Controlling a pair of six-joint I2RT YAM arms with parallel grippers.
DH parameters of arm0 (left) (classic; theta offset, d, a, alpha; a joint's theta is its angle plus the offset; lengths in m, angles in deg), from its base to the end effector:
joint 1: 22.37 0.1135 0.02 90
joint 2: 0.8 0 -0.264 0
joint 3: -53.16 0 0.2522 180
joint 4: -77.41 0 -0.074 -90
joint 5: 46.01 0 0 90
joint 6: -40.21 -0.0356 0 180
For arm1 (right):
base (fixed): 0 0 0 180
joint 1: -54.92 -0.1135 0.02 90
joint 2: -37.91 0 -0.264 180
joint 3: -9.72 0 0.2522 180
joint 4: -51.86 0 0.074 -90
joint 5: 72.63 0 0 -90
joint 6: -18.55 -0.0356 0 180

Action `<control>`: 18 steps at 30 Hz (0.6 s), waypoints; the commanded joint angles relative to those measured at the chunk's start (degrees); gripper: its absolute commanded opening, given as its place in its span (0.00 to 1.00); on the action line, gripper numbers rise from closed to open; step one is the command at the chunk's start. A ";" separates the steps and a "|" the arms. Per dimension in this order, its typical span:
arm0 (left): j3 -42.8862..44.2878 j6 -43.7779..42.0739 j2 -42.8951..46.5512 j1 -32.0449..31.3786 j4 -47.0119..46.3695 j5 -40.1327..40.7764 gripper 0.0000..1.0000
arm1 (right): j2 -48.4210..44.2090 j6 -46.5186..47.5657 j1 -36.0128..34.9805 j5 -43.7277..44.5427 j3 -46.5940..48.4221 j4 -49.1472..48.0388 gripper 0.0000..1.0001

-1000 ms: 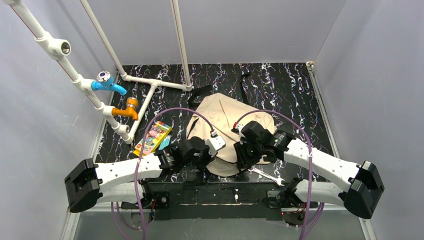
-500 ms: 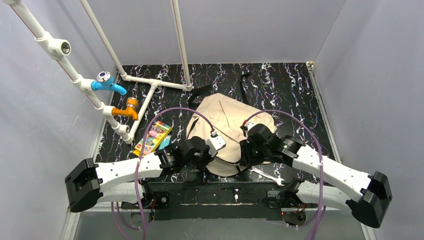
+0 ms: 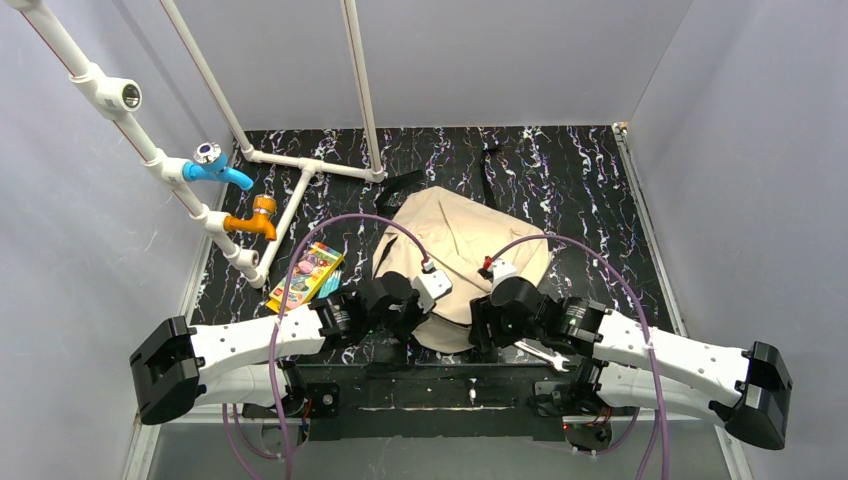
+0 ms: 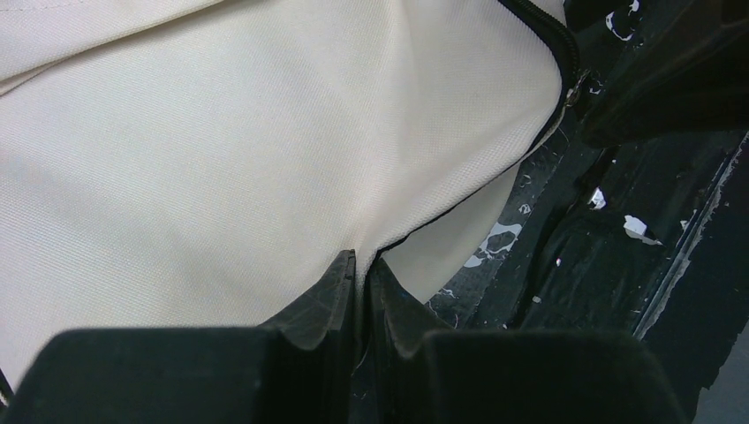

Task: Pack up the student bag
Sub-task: Zip the student bag at the center of the board.

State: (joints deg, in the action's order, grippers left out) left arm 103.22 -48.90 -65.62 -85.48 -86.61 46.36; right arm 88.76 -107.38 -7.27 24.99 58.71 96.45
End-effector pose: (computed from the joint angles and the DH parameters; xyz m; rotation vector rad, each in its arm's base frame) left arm 0.1125 -0.2185 0.2322 1.0991 1.8708 -0.6159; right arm 0.0885 0.1576 0.2308 -0.4977 2.4233 0.6383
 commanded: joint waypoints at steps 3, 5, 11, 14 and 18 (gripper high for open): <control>2.12 1.12 2.00 0.00 2.37 0.58 0.00 | 0.86 -4.78 -6.57 18.13 -0.30 -4.74 0.63; 2.20 1.58 2.42 0.01 2.37 0.95 0.00 | 2.53 -5.68 -8.65 20.59 0.34 -4.68 0.57; 2.28 2.31 2.80 0.01 1.92 1.21 0.00 | 7.73 -8.38 -13.37 28.42 5.18 0.08 0.19; 2.48 1.16 2.89 -0.01 3.49 0.90 0.00 | 8.50 -10.35 -13.39 30.83 9.23 7.46 0.01; 1.99 -0.44 3.89 0.05 6.29 2.98 0.00 | 5.76 -11.86 -13.38 31.58 11.82 14.97 0.01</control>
State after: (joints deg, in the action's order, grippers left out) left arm 103.85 -47.87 -64.46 -85.48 -85.19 47.74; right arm 97.37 -116.29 -20.58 50.30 66.29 103.18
